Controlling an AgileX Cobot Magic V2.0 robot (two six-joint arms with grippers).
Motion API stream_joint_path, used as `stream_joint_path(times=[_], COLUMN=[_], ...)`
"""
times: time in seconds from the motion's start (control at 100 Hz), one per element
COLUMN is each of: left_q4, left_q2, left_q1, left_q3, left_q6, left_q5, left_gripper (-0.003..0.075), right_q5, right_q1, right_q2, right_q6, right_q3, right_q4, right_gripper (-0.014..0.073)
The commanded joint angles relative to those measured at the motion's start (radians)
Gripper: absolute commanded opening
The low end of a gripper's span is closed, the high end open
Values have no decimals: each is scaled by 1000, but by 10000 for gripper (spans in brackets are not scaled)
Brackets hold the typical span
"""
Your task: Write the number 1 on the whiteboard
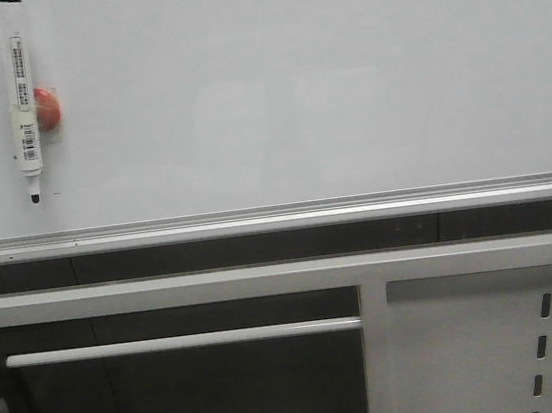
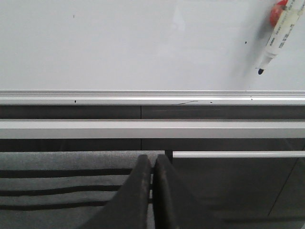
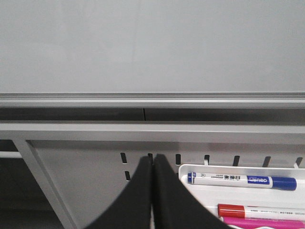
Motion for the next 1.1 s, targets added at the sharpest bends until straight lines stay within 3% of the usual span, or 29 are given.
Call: stream_joint_path(times=[0.0,0.69,0.83,0.97,1.09], left_q4=[-13,-13,-20,-187,-575], left_q2=[-26,-26,-26,-26,-26], left_q1=[1,1,1,1,1], left_q3=[22,22,22,22,22], left_q6=[2,2,2,0,-8], left_q5=[-52,-52,-62,-116,-202], left_gripper=[-18,-18,-18,-18,-18], right_q5=[-42,-46,-119,-241,-351], right_q1=[-5,-5,-5,-5,-5], right_q2=[-16,-16,-16,-16,-16], right_q6=[0,0,0,0,0], right_q3=[31,31,29,30,30], right_q4=[3,3,1,1,52], right_gripper=[-71,-71,-71,-71,-71])
